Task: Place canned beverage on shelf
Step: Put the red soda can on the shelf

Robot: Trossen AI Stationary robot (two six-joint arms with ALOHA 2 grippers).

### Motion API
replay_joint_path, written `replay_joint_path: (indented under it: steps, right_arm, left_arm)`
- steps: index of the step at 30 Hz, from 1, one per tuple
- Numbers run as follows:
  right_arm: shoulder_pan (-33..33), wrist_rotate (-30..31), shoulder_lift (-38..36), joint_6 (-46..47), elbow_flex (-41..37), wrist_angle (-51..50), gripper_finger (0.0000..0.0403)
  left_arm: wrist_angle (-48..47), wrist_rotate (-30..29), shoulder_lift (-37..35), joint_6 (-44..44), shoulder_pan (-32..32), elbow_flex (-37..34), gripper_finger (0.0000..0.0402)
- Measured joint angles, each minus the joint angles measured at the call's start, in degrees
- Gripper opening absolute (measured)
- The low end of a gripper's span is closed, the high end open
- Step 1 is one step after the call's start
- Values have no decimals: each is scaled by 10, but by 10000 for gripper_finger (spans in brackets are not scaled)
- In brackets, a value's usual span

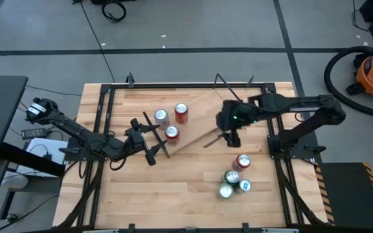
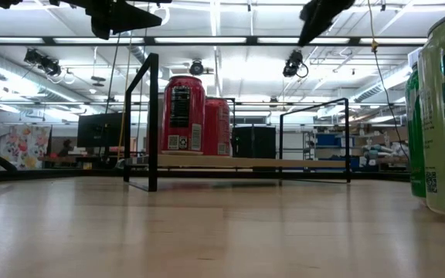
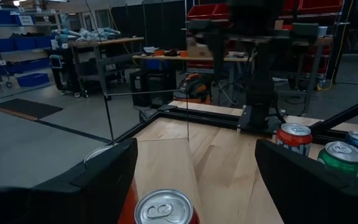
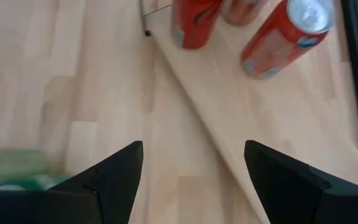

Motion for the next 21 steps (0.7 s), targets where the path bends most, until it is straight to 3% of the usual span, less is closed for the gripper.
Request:
replay_joint_path:
  steps: [10,21]
  right_arm:
    - [105,15,-40,72,-110,6,291]
    - [181,33,-39,151,-126,-48,292]
  left_arm:
    - [0,0,0,0,0,0,336]
    - [-3,0,0,-7,0,0,336]
